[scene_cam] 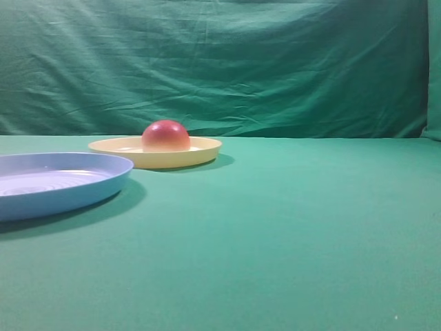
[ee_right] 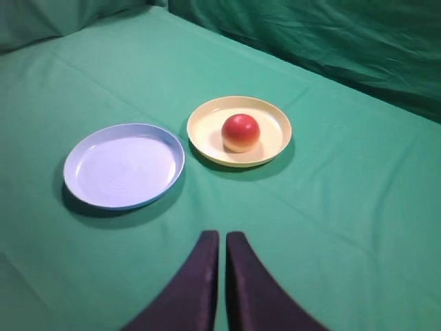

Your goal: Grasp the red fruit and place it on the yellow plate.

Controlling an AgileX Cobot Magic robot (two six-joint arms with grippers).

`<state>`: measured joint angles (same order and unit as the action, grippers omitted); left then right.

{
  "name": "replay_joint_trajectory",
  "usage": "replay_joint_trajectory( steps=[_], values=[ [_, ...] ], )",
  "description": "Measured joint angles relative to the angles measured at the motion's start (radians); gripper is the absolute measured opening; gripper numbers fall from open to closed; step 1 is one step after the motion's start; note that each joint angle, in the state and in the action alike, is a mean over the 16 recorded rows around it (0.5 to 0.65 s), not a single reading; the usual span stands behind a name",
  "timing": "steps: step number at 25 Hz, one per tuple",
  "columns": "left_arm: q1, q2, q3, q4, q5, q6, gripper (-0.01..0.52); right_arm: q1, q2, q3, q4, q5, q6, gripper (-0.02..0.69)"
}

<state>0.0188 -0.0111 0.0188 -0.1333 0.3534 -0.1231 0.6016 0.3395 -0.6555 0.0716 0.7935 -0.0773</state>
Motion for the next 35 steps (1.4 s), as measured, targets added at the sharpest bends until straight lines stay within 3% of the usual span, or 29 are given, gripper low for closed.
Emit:
replay_joint_trajectory(
  steps=[21,35],
  values=[
    [0.0,0.0,0.0,0.0,0.0,0.0,0.157,-0.367,-0.232,0.467,-0.047,-0.355,0.0,0.0],
    [0.0,0.0,0.0,0.0,0.0,0.0,0.157,-0.413,-0.352,0.667,-0.047,-0.403,0.001,0.0]
  ],
)
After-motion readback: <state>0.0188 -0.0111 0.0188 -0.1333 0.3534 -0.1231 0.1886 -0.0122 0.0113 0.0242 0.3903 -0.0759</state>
